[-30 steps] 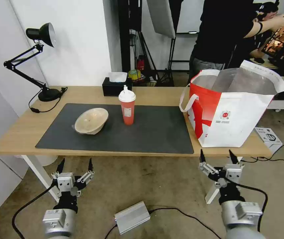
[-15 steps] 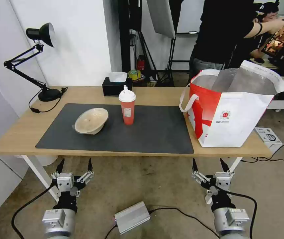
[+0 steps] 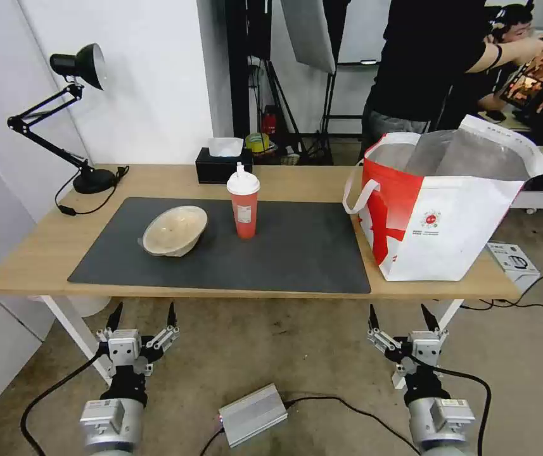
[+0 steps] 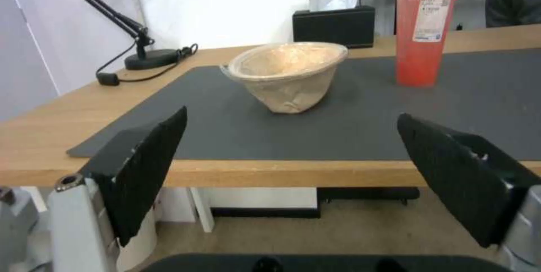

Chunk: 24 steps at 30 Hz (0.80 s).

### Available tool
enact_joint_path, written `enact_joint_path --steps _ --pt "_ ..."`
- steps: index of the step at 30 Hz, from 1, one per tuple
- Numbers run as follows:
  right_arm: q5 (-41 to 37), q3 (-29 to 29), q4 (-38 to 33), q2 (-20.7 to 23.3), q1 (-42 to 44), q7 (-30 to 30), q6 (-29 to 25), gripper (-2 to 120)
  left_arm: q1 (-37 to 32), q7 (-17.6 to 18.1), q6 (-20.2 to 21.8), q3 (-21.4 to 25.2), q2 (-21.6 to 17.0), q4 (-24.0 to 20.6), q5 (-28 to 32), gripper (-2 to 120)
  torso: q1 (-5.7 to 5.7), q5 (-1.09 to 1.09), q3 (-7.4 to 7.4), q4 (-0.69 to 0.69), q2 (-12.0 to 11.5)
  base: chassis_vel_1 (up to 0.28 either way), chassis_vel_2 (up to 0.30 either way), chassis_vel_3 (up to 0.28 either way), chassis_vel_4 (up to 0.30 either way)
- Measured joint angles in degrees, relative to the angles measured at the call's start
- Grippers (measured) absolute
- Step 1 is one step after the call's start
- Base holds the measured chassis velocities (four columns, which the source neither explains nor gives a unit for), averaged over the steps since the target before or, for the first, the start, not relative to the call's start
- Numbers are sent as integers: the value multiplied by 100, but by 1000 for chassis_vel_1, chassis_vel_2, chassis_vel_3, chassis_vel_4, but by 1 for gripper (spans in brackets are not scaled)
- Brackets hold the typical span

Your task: Pick up the trash from the table and place it into the takeout bag.

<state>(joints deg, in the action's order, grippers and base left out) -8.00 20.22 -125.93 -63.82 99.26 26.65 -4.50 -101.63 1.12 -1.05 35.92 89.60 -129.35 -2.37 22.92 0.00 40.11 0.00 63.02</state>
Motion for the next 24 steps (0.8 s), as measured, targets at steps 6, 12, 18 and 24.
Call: enact_joint_path --steps 6,12,18,24 --pt "-46 -41 -40 90 -126 1 5 100 -9 0 -1 2 1 -5 0 100 0 0 0 0 0 0 0 0 0" --pt "-546 -270 -288 480 -697 -254 186 100 -16 0 -3 -7 14 -22 -7 100 0 0 0 0 0 0 0 0 0" --pt "-1200 -562 -341 1002 -1539 -657 314 100 -4 -4 -4 -36 13 -37 -39 100 0 0 1 0 0 0 0 0 0" --pt "-2172 -955 -175 1540 -2614 -887 506 100 -8 -6 -4 -12 56 -54 -74 100 0 0 1 0 0 0 0 0 0"
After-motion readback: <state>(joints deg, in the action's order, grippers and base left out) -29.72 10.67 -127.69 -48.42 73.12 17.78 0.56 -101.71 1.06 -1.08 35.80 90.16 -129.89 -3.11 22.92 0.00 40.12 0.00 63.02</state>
